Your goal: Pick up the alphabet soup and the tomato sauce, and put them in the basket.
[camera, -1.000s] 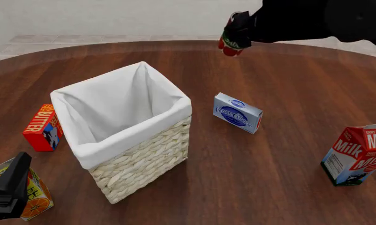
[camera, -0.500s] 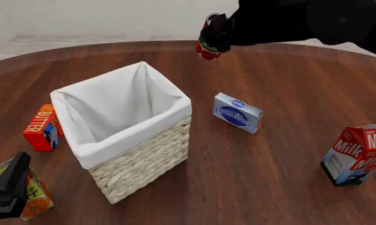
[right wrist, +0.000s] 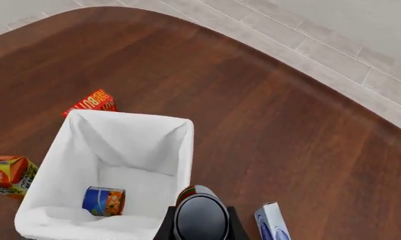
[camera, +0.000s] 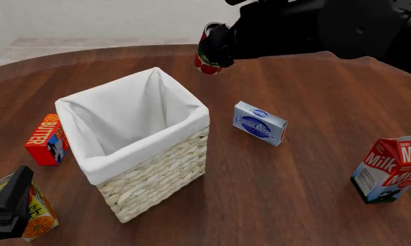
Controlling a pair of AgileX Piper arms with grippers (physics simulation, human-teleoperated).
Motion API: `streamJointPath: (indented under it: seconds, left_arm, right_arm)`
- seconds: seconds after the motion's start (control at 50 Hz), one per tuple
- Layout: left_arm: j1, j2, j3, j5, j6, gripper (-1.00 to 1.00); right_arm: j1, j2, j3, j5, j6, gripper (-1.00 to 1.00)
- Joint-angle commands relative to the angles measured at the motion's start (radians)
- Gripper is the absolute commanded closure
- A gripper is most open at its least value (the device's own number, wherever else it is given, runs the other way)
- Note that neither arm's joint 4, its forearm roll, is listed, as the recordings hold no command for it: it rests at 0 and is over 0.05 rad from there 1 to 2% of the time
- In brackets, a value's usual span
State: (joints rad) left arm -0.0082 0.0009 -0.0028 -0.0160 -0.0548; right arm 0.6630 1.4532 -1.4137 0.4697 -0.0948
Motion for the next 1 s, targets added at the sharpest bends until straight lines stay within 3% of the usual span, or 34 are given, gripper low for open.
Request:
streamJointPath:
  seconds: [0.02, 1.0]
  left_arm:
    - [0.001, 0.0, 0.0, 0.0, 0.002, -1.0]
    - [0.0, 0.0, 0.0, 0.005, -0.002, -1.0]
  right_arm:
    - [0.038, 0.004, 0.001, -0.006, 0.017, 1.0]
    - [0.156, 0.122, -0.056, -0.031, 0.022, 1.0]
